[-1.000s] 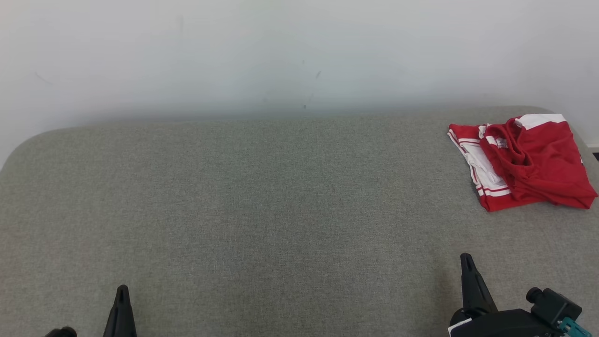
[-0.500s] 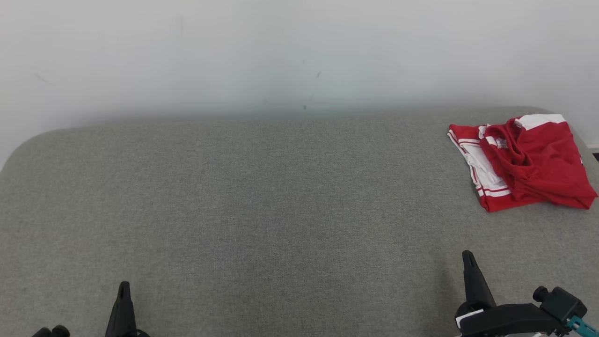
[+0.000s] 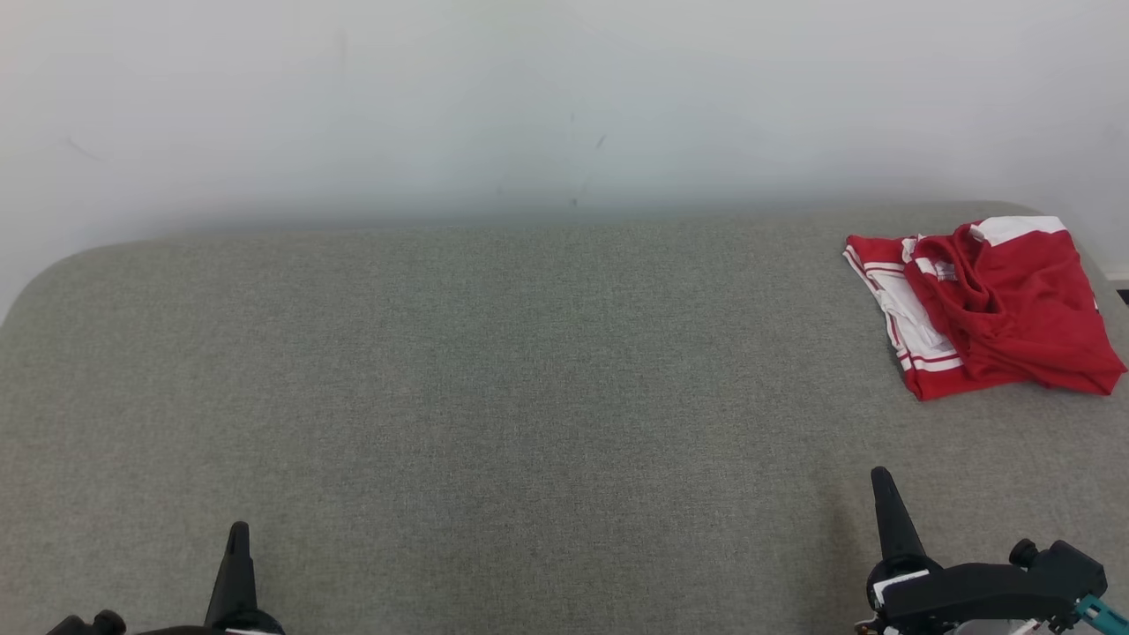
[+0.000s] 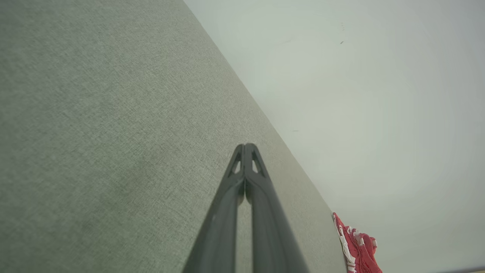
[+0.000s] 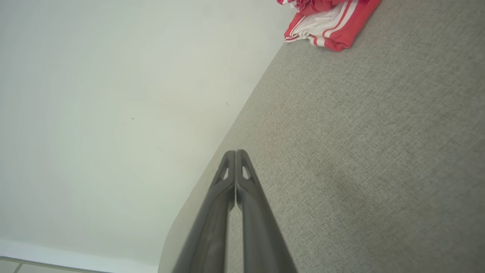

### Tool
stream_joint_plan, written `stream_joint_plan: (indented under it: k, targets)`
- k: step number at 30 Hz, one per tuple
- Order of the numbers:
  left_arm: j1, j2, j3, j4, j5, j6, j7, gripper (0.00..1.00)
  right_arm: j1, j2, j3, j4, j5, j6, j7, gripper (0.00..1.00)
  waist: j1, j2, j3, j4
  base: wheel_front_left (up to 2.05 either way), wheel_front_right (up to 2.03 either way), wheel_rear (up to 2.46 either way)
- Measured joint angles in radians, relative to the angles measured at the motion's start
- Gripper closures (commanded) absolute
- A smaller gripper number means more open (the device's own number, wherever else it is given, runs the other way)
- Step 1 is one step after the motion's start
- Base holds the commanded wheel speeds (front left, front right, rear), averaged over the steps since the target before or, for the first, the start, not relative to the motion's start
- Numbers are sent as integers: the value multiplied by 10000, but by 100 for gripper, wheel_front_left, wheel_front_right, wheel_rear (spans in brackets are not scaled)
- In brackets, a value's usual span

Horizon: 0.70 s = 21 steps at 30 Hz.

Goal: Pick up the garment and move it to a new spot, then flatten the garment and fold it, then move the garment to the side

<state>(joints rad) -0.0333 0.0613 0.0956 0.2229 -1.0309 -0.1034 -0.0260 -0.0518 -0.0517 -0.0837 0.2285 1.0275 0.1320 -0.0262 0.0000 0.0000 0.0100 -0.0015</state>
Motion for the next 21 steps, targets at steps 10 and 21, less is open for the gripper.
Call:
stream_joint_plan:
  k: [10, 21]
  targets:
    - [-151, -23, 33, 46, -1051, -25, 257, 100, -105, -2, -58, 36, 1112, -2, 265, 100, 0, 0, -10, 2, 0, 0, 0]
    - [-280, -46, 63, 86, -2084, -100, 514, 100, -187, -2, -109, 56, 2136, -2, 514, 100, 0, 0, -21, 4, 0, 0, 0]
